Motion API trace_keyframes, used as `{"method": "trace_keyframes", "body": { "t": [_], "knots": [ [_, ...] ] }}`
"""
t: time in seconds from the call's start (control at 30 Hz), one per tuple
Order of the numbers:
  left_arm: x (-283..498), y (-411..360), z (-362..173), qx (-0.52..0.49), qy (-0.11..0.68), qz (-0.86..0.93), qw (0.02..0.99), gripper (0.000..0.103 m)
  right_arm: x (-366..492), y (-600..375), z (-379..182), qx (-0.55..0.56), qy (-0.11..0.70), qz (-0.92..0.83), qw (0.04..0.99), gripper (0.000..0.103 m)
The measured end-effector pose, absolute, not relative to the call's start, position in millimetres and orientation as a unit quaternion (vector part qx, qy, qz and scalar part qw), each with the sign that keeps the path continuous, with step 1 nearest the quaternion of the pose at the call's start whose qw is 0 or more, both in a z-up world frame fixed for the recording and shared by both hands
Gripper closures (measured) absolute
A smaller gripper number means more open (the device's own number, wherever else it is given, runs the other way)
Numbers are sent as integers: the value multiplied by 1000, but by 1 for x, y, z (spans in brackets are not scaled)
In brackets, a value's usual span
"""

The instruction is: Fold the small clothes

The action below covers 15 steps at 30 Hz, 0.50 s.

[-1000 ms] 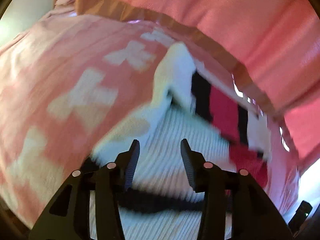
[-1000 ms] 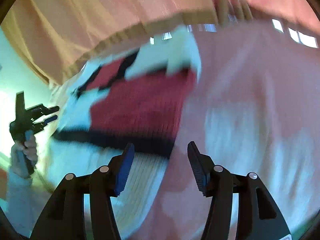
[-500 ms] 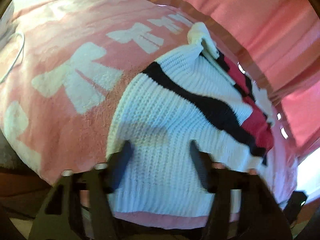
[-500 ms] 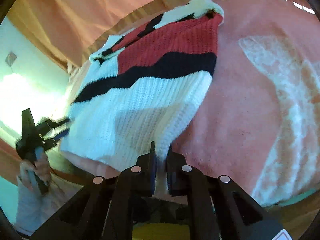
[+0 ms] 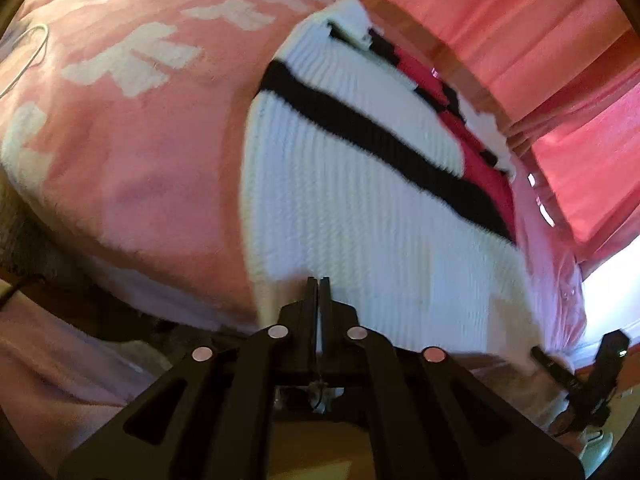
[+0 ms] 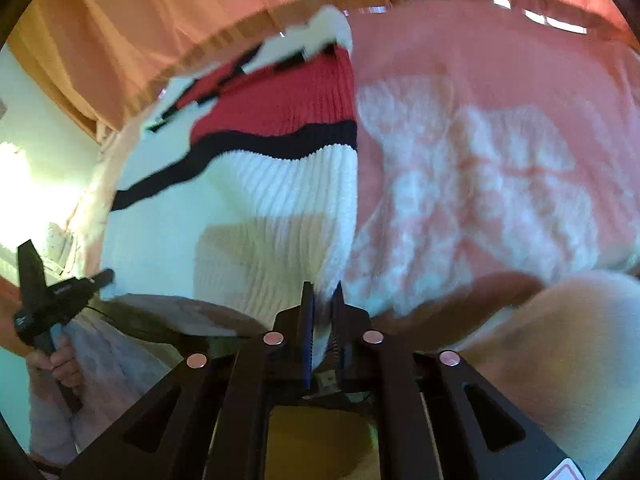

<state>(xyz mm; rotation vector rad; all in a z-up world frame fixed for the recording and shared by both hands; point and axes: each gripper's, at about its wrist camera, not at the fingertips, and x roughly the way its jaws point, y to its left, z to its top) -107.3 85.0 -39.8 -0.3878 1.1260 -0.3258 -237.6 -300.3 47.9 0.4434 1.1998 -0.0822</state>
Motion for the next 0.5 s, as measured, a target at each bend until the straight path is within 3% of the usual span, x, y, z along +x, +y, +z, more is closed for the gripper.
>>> {"method": "trace_keyframes", "body": {
  "t": [0.07, 0.1, 0.17, 0.2, 0.33, 0.5],
  "knots": [
    [-102, 85, -36, -191, 525, -151, 816, 77, -236, -298, 45, 211, 554, -45, 804, 86],
    [-100, 86, -35, -199, 520, -152, 816, 60, -236, -299, 45, 202, 534, -44, 820, 82],
    [-97, 87, -34, -217, 516, -164, 812, 46, -236, -300, 44, 210, 528, -50, 821, 58],
    [-95, 84, -34, -221, 515, -167, 811, 41, -236, -302, 42, 216, 525, -50, 822, 54],
    [-95, 75, -33, -212, 506, -157, 821, 32, -235, -303, 30, 248, 524, -46, 814, 53],
    [-94, 66, -35, -199, 504, -161, 825, 31, -232, -294, 27, 244, 512, -42, 823, 51]
  ]
}}
